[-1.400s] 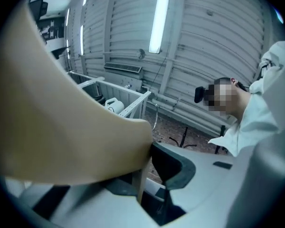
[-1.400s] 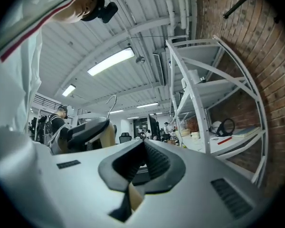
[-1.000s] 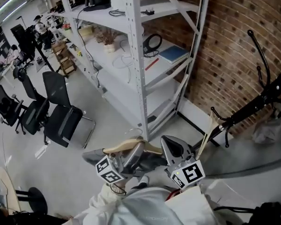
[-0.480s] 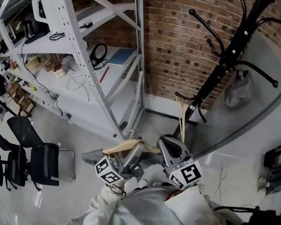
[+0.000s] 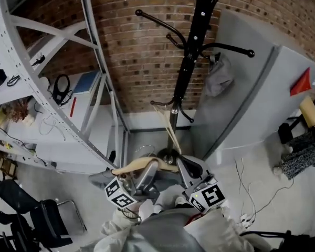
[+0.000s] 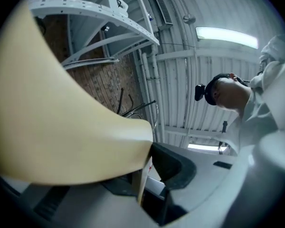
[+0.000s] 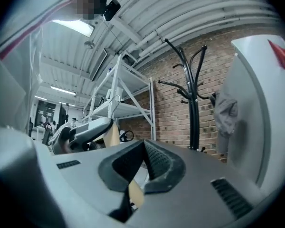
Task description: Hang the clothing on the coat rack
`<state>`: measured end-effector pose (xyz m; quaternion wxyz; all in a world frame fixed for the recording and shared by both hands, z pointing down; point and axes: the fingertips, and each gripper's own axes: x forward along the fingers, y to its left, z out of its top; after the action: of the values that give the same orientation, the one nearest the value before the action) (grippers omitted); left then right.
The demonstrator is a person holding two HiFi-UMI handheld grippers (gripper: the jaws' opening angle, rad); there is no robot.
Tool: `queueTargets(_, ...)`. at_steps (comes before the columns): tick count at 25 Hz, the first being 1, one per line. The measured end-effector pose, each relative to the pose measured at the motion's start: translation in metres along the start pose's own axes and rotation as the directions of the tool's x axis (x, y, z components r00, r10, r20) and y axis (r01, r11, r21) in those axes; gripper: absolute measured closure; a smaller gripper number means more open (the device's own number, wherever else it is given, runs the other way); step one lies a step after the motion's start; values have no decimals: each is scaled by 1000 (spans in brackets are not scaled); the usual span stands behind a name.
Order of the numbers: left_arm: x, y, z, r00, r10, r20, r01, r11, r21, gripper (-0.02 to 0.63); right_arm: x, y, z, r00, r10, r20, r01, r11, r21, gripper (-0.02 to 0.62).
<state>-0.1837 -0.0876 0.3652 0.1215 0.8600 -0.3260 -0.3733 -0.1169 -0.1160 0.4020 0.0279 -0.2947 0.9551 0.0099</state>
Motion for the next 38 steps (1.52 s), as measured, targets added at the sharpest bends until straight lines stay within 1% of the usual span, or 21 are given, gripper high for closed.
queueTargets(4, 28, -7, -21, 996, -80, -41, 78, 996, -53, 506, -29, -27, 5, 994, -108, 20, 109, 994, -9, 574)
queueTargets(7, 49, -9, -38, 991, -118, -63, 113, 990, -84, 506, -50, -49, 8, 984, -174, 28, 174, 985, -9, 574)
queueTargets(12, 79, -12, -61, 983, -157, -91, 145, 982, -124, 506, -72, -78, 10, 970, -238, 39, 238, 971, -1, 574)
queueTargets(16, 102, -9, -71, 980, -174, -96, 162, 979, -125, 506, -83, -102, 12, 965, -259, 50, 259, 966, -1, 574)
queueTargets(20, 125, -5, -80, 981, -171, -95, 160, 981, -112, 507, -93, -127, 14, 962, -265, 64, 266, 964, 3, 574)
queueTargets(23, 141, -1, -84, 982, -164, -90, 156, 983, -95, 508, -96, -146, 17, 964, -255, 75, 255, 967, 7, 574)
queueTargets(28, 163, 7, -85, 988, -138, -72, 135, 989, -52, 506, -91, -172, 23, 973, -208, 105, 208, 978, 3, 574)
queueTargets(32, 176, 17, -78, 994, -104, -46, 103, 995, -10, 506, -86, -183, 26, 980, -161, 113, 163, 987, -8, 574)
queueTargets(35, 183, 28, -71, 997, -68, -21, 68, 998, 2, 506, -80, -190, 28, 985, -128, 113, 130, 991, -11, 574)
queueTargets(38, 188, 36, -62, 999, -50, -3, 50, 999, 15, 506, -70, -193, 33, 987, -103, 123, 105, 994, -15, 574)
